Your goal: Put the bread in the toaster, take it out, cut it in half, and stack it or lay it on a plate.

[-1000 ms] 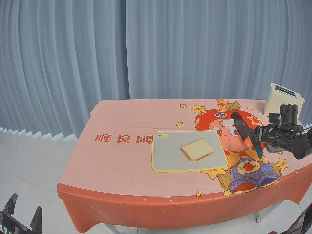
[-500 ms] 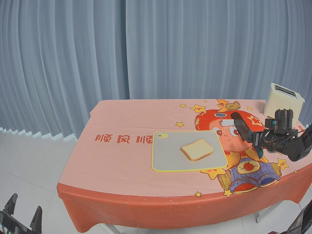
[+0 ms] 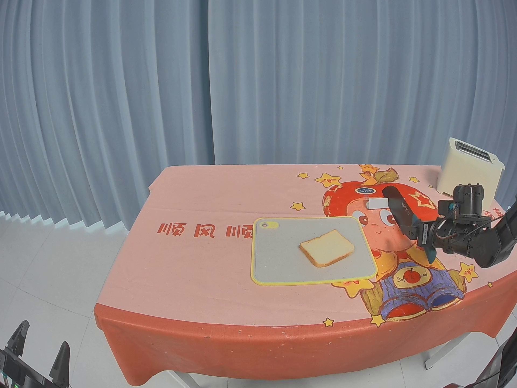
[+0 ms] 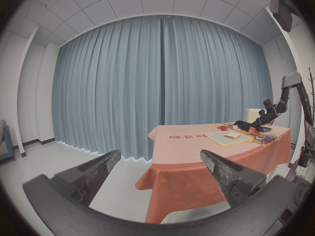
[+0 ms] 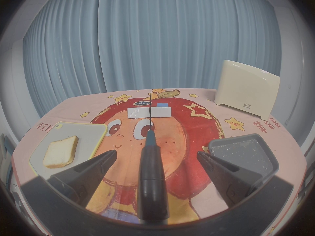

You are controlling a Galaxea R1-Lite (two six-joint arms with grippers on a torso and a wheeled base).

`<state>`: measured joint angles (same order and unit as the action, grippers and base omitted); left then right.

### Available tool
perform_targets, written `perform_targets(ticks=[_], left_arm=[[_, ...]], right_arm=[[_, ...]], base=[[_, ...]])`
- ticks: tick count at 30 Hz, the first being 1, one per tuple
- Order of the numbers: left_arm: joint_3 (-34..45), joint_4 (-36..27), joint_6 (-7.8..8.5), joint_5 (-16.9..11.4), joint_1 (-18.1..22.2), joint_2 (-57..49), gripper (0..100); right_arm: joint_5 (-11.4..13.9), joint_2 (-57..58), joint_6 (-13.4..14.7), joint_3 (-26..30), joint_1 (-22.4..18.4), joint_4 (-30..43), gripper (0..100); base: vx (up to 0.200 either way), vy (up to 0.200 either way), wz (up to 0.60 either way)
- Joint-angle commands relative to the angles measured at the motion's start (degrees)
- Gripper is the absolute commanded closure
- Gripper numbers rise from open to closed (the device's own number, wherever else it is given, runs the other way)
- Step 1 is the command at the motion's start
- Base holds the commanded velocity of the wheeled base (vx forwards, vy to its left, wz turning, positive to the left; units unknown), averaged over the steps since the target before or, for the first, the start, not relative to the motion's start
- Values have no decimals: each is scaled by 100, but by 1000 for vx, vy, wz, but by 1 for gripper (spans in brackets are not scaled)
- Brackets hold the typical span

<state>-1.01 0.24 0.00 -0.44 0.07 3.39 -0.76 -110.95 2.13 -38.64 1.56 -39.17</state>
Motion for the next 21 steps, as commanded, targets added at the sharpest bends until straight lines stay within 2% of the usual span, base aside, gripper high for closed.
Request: perform_targets(ticks=[1,21], left_arm=[[101,2,0,0,1,4,0],[101,2,0,0,1,4,0]], right_arm=[[67,-15,-81,24,-77,-3,0],[120,-94,-99,41,2,-161,0]], base=[[0,0,0],[0,0,0]])
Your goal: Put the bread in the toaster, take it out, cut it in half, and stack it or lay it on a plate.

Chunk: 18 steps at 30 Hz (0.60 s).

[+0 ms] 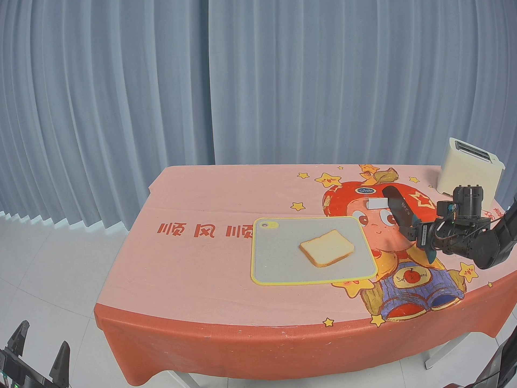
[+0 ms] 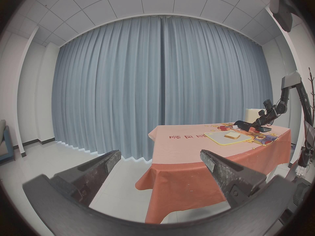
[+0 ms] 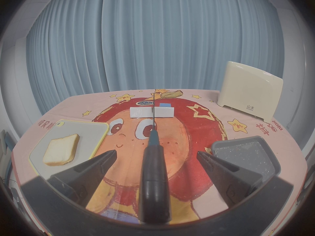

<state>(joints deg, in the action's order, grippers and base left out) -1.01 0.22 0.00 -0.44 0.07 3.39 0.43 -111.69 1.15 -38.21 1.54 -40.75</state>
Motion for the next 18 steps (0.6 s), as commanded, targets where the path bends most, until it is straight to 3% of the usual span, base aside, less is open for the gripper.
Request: perform_targets(ticks=[1,10,11,18], left_arm=[[101,4,0,0,1,4,0],[101,4,0,0,1,4,0],[101,4,-9,0,1,4,0],[101,4,0,0,1,4,0]], right_arm=[[1,-19,0,-3,13,-3,0],[1,-19,0,32,13,6,0],[1,-28,0,50,13,-3,100],[1,-19,0,68,22,-3,100]], base=[[0,0,0],[0,0,0],[0,0,0],[0,0,0]])
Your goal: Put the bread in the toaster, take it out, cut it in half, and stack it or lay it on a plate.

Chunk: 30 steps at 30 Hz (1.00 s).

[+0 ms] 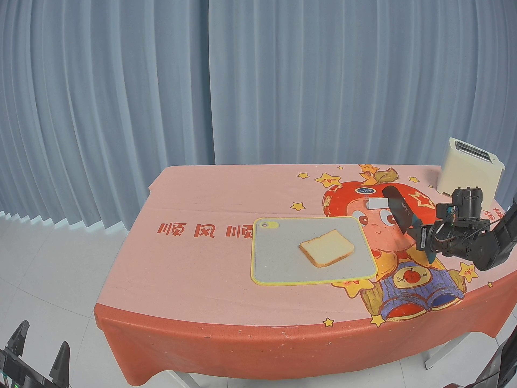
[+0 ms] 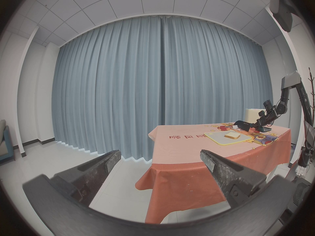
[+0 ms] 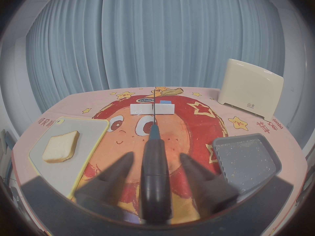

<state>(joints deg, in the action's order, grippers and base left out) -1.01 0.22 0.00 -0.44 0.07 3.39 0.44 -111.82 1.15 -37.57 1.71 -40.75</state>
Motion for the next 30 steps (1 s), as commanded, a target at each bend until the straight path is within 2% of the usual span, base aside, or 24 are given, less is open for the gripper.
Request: perform_targets(ticks=[1,15,30], left_arm=[[101,4,0,0,1,4,0],[101,4,-9,0,1,4,0],[101,4,0,0,1,4,0]], right_arm=[[0,-6,0,4,5,-3,100],[-9,73,35,-57,190,-12,100],[0,425,35,-84,128,-20,100]], base=[[0,0,0],[0,0,0],[0,0,0]])
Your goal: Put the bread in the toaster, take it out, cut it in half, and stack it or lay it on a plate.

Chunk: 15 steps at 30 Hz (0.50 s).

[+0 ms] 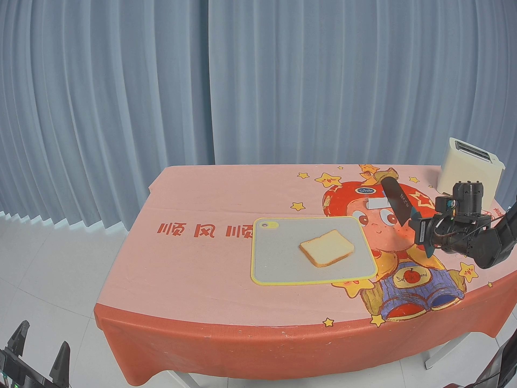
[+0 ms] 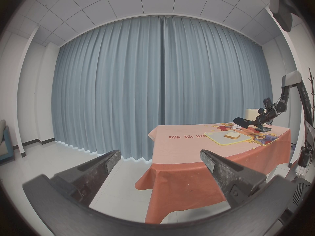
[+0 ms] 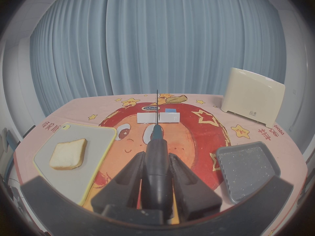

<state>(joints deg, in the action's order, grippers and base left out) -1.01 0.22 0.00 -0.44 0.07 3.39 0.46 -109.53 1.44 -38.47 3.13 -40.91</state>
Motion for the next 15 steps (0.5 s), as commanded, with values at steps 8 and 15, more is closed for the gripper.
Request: perform_targets(ticks=[8,15], left_arm=[[101,4,0,0,1,4,0],[101,4,-9,0,1,4,0]], right_arm=[[-11,345,6,33,-6,-5,100],[-11,485,6,50,12,4,100]], base=[[0,0,0],[0,0,0]])
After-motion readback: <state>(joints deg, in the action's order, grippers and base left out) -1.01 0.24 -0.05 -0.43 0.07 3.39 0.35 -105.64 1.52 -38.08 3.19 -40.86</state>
